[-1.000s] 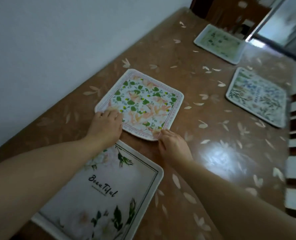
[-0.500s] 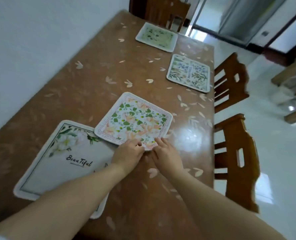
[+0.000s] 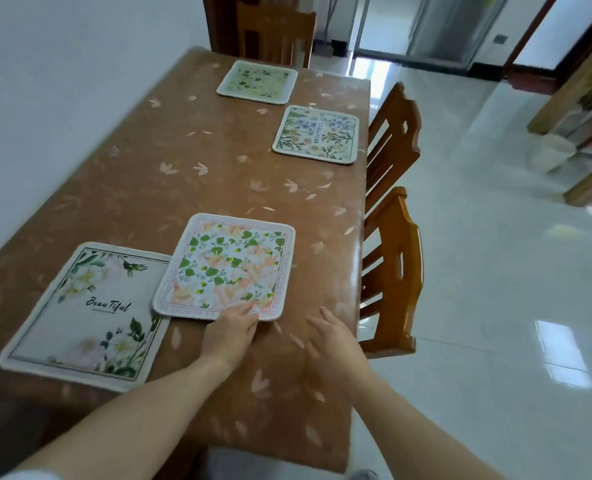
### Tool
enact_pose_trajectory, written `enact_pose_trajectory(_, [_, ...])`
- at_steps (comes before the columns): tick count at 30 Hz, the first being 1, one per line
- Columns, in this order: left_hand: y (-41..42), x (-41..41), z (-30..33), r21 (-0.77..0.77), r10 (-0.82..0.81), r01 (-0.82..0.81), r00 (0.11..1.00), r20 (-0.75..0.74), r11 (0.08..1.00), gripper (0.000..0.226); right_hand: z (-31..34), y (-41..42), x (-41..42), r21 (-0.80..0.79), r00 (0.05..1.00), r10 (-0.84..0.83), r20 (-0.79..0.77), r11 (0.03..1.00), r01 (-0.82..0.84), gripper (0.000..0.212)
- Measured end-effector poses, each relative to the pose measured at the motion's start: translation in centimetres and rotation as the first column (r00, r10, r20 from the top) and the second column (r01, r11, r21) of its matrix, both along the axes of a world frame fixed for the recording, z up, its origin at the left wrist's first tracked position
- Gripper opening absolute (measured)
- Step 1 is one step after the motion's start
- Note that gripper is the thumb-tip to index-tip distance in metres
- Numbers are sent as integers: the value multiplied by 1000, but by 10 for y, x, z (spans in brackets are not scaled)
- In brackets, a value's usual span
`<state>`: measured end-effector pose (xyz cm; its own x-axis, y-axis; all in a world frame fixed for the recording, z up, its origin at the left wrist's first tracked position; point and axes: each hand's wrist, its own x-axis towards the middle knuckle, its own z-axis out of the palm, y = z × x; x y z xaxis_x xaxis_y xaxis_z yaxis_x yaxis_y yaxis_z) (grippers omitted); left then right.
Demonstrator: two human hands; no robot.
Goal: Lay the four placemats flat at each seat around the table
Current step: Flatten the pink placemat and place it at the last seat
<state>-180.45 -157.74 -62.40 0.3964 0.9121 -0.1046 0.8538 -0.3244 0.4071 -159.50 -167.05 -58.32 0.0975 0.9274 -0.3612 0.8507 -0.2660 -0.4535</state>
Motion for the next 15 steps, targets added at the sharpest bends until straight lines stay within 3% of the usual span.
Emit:
enact_pose_trajectory(2, [-12,17,0,-8,109,-109,994,-22,994,25,13,-8,30,71,1000,2,-5,997,-2,53])
enact_pose_trajectory(8, [-35,65,5,-10,280,-280,960,-20,960,25,60,-11,101,180,961,241,137,948,-264,59])
enact_pose_trajectory(15, [-52,100,3,-34,367,-366,929,44,930,26,85,10,134,164,920,367,140,907,-387,60])
